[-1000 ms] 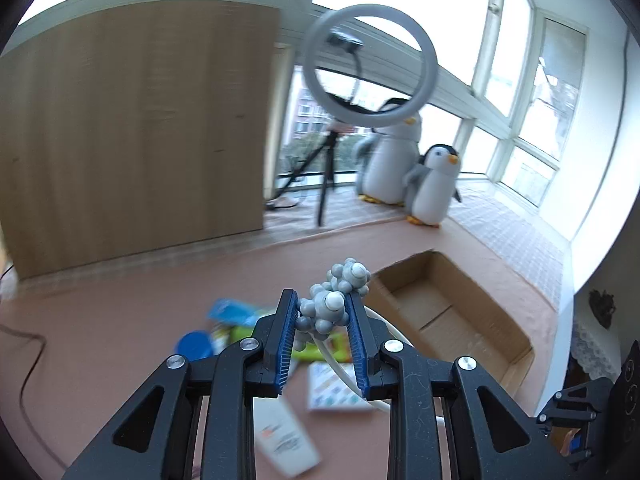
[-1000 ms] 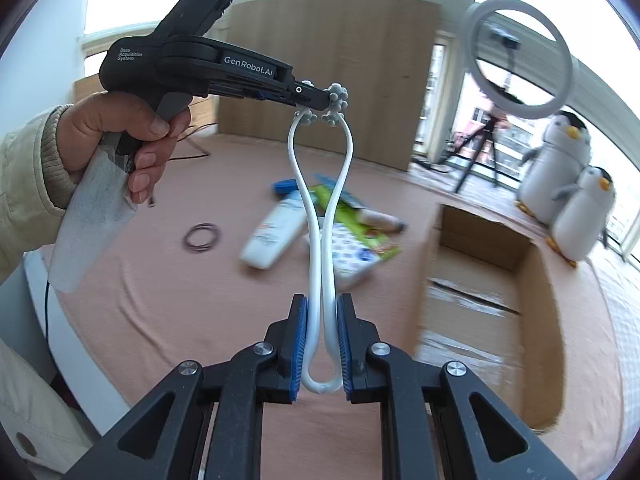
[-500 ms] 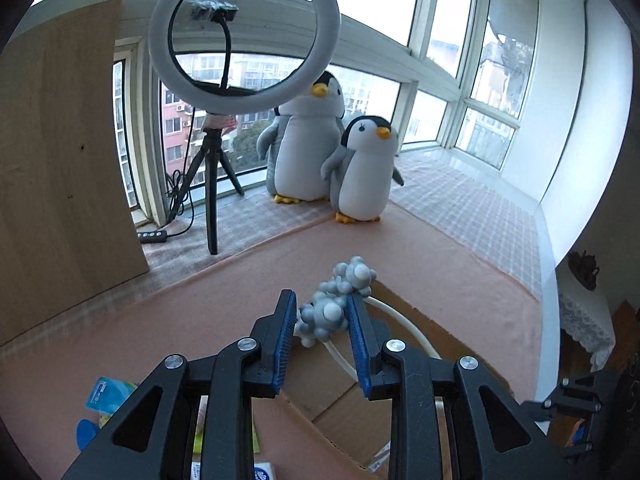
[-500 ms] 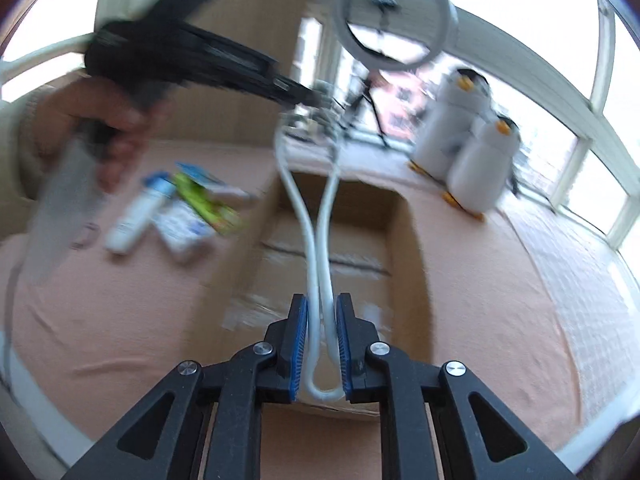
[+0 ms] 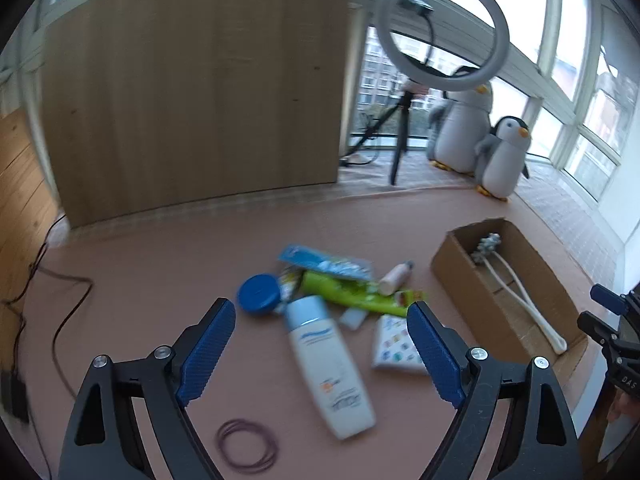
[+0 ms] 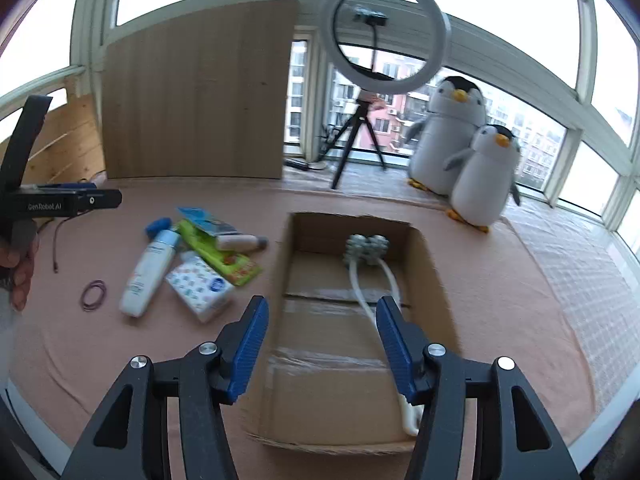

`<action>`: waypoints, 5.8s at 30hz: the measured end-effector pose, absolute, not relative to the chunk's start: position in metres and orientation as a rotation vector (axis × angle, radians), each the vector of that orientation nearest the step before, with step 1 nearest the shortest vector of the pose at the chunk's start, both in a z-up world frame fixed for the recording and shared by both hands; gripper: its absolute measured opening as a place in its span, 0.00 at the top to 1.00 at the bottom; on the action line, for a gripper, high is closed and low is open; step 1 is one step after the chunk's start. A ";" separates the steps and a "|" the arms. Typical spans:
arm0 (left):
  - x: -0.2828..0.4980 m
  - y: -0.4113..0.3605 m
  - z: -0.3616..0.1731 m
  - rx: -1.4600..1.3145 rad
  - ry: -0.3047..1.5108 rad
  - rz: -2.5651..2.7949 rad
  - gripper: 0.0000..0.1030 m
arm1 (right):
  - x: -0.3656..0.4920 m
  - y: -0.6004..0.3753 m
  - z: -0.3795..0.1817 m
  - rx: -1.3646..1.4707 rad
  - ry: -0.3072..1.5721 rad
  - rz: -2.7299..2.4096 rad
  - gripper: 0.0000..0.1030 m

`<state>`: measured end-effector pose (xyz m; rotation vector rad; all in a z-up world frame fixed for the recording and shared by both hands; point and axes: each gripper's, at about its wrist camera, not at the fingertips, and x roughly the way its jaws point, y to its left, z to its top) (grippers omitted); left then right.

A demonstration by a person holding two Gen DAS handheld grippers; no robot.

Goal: Organize objects

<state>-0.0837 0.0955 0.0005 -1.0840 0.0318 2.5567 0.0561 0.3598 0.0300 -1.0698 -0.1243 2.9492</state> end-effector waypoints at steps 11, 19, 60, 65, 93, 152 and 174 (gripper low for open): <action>-0.004 -0.093 -0.026 -1.249 -0.302 2.770 0.11 | 0.023 0.174 -0.041 -1.592 -0.099 3.174 0.42; 0.030 -0.140 -0.030 -1.251 -0.436 2.859 0.10 | -0.015 0.121 -0.079 -1.782 -0.108 3.123 0.42; -0.002 0.042 -0.073 -1.390 -0.258 2.392 0.10 | 0.113 0.188 -0.086 -1.649 -0.279 2.999 0.60; 0.001 0.097 -0.091 -1.450 -0.167 2.296 0.11 | 0.131 0.203 -0.086 -1.610 -0.271 3.007 0.50; -0.018 0.128 -0.052 -1.343 -0.190 2.300 0.58 | 0.133 0.189 -0.050 -1.393 -0.345 3.160 0.98; 0.011 -0.001 -0.079 -1.440 -0.370 2.443 0.36 | 0.089 0.167 -0.069 -1.746 -0.070 3.067 0.35; -0.025 0.074 -0.111 -1.567 -0.412 2.269 0.34 | 0.104 0.169 -0.094 -1.555 -0.316 3.106 0.64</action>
